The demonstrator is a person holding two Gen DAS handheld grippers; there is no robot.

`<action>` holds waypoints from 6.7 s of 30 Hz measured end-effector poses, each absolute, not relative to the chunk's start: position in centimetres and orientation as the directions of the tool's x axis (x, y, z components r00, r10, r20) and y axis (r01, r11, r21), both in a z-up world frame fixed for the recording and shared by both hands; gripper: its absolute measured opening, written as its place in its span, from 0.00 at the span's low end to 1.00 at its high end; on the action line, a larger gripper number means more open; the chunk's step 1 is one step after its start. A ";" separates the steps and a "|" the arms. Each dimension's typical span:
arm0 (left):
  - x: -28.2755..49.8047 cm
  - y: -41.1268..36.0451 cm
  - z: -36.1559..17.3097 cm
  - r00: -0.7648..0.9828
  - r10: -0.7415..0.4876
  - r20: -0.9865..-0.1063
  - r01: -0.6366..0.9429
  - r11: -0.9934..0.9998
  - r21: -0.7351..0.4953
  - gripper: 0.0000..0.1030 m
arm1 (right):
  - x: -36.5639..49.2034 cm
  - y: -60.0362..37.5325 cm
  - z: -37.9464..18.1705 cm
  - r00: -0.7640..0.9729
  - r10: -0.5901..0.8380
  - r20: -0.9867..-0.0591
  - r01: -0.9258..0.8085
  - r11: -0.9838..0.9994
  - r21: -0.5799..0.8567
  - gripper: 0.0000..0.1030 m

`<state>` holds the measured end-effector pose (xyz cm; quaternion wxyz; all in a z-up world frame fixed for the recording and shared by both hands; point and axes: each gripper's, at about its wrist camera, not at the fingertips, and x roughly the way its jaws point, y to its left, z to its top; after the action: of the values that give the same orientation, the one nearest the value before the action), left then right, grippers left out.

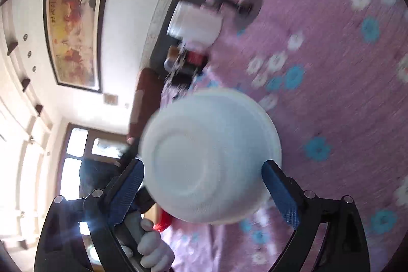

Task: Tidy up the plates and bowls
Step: 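Grasp the upside-down small white bowl with the right gripper and flip it upright, then set the small white bowl upright on the tablecloth with the right gripper, then grasp the small white bowl rim with the left gripper while the right gripper grasps it too, then lift and carry the small white bowl with both grippers toward the plate stack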

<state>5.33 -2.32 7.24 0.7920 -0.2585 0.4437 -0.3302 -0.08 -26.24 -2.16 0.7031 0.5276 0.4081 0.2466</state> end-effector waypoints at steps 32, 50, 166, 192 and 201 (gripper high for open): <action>1.7 4.1 2.8 0.515 -0.396 -0.761 0.133 0.913 -0.385 0.77 | 4.3 -27.0 4.5 0.700 0.272 -0.661 0.157 0.844 0.513 0.70; 1.2 7.4 2.2 0.514 -0.440 -0.736 0.086 0.880 -0.466 0.77 | 5.7 -25.0 0.9 0.547 0.497 -0.674 0.166 0.725 0.669 0.13; -1.3 -1.4 6.8 0.556 -0.303 -0.774 0.217 0.952 -0.217 0.18 | -5.1 -19.4 4.5 0.656 0.308 -0.689 0.003 0.912 0.410 0.19; -9.3 9.0 6.0 0.616 -0.293 -0.731 0.096 0.950 -0.299 0.18 | -10.3 -9.7 5.0 0.601 0.368 -0.709 -0.175 0.927 0.332 0.20; -11.4 12.5 5.3 0.627 -0.272 -0.730 0.032 0.945 -0.324 0.18 | -11.1 -6.0 4.9 0.580 0.388 -0.717 -0.249 0.922 0.297 0.20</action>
<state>-11.44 12.53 5.25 0.8907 -0.1415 0.4235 -0.0854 -11.14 -5.95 4.93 0.8849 0.0823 0.4216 0.1800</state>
